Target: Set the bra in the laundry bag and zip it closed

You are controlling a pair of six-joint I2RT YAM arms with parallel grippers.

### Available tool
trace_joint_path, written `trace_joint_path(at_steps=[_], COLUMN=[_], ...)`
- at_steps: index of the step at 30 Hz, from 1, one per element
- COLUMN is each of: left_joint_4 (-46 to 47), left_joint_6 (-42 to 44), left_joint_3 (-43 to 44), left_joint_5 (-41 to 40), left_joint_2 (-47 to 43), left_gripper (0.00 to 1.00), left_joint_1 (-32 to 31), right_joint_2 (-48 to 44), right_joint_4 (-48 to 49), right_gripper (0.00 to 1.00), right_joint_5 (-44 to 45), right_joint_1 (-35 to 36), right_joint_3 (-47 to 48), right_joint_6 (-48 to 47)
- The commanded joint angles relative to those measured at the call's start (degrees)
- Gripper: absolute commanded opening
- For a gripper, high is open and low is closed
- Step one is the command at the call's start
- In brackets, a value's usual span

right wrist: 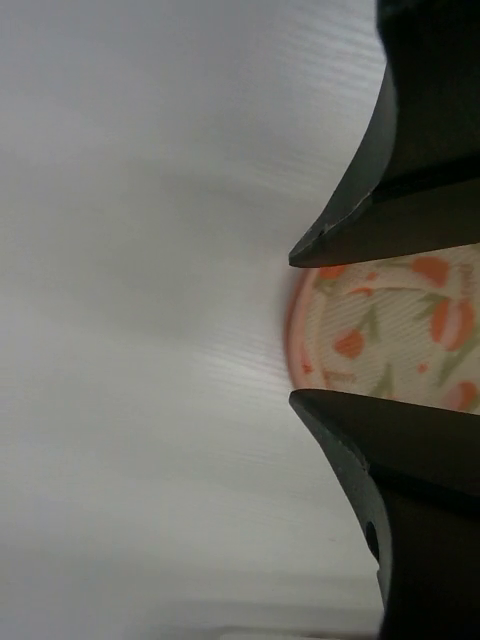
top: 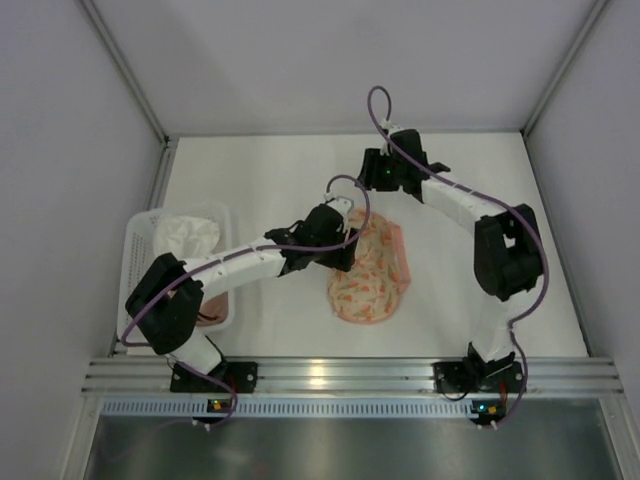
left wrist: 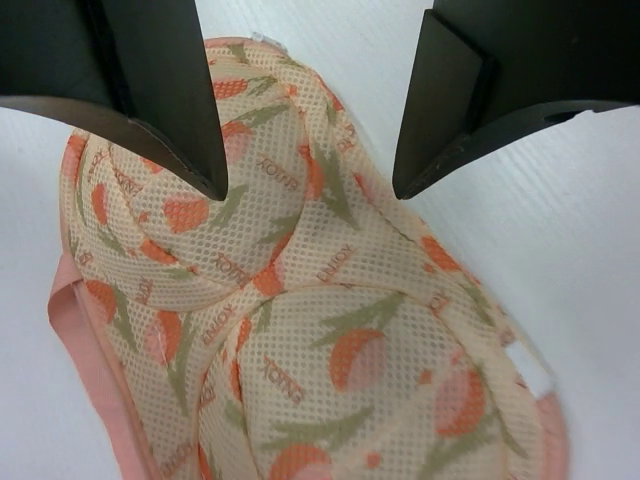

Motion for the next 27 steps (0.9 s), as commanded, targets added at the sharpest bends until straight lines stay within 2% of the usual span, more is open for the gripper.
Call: trace_joint_path(at_steps=[1, 3, 5, 9, 10, 12, 14, 17, 18, 20, 24, 25, 27], left_joint_4=[-0.97, -0.98, -0.36, -0.36, -0.45, -1.76, -5.62, -6.52, -6.43, -6.51, -6.43, -6.60, -7.12], left_joint_6=[2.98, 7.70, 13.32, 22.63, 25.98, 32.48, 34.71, 37.78, 38.84, 39.02, 33.33, 32.00, 28.24], left_joint_3=[6.53, 8.65, 11.73, 16.13, 17.18, 19.29, 24.38, 27.47, 27.82, 29.58, 34.49, 36.07, 36.52], left_joint_5=[-6.34, -6.18, -2.33, 6.00, 8.13, 13.49, 18.22, 22.99, 23.09, 21.51, 9.06, 3.55, -1.24], left_joint_2=[-3.72, -2.94, -0.66, 4.26, 6.10, 8.30, 11.91, 15.69, 16.48, 19.47, 25.71, 27.81, 29.14], left_gripper=[0.74, 0.75, 0.76, 0.77, 0.77, 0.78, 0.78, 0.78, 0.78, 0.78, 0.77, 0.77, 0.77], left_joint_1=[0.64, 1.16, 1.95, 2.75, 2.84, 2.75, 2.75, 2.40, 1.79, 1.08, 0.46, 0.55, 0.64], right_joint_2=[-14.54, -22.89, -31.12, -44.86, -50.20, -55.24, -61.03, -65.71, -66.50, -67.82, -66.96, -66.17, -62.92], right_joint_4=[-4.72, -5.16, -6.21, -10.95, -12.01, -14.74, -17.19, -18.09, -16.95, -16.07, -10.45, -9.22, -9.12], right_gripper=[0.54, 0.57, 0.58, 0.59, 0.59, 0.59, 0.59, 0.56, 0.55, 0.55, 0.50, 0.50, 0.50], right_joint_5=[5.52, 8.93, 12.01, 18.16, 18.53, 18.62, 17.58, 12.31, 8.38, 7.99, 8.34, 8.77, 10.44], right_joint_1=[-1.64, -2.00, -1.91, -2.08, -2.08, -2.17, -2.09, -1.91, -1.82, 0.45, 6.25, 7.22, 9.42], right_joint_3=[-7.10, -16.03, -24.91, -36.62, -38.57, -43.74, -46.66, -51.41, -54.21, -56.77, -62.23, -62.15, -60.84], right_joint_6=[-0.06, 1.96, 5.29, 11.44, 13.63, 15.49, 18.30, 21.82, 22.35, 24.90, 28.77, 29.12, 28.77])
